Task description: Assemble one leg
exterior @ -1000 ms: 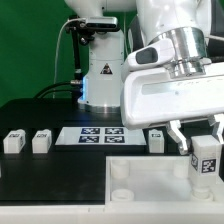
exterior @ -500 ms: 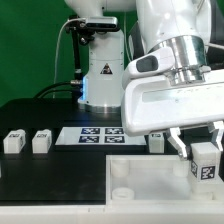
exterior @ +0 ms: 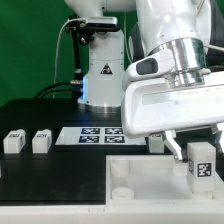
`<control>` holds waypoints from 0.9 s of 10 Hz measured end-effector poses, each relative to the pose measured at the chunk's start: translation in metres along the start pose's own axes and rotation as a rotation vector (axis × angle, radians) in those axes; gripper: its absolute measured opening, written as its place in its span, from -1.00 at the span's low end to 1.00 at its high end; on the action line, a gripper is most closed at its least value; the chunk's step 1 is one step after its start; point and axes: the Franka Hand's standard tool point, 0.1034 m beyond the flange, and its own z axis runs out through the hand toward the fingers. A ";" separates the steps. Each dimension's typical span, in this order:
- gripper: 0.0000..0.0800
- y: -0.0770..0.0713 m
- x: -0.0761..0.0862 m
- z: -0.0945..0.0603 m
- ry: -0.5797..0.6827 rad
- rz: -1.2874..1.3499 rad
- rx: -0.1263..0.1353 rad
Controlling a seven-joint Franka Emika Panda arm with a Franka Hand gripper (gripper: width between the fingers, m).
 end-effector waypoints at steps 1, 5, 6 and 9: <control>0.37 0.000 0.000 0.000 0.000 0.000 0.000; 0.62 0.000 0.000 0.000 0.000 0.000 0.000; 0.62 0.000 0.000 0.000 0.000 0.000 0.000; 0.62 0.001 0.004 -0.003 -0.029 0.001 0.002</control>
Offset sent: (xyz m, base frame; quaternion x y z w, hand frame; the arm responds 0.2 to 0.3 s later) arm 0.0000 0.0000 0.0000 0.0000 0.0000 0.0000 1.0000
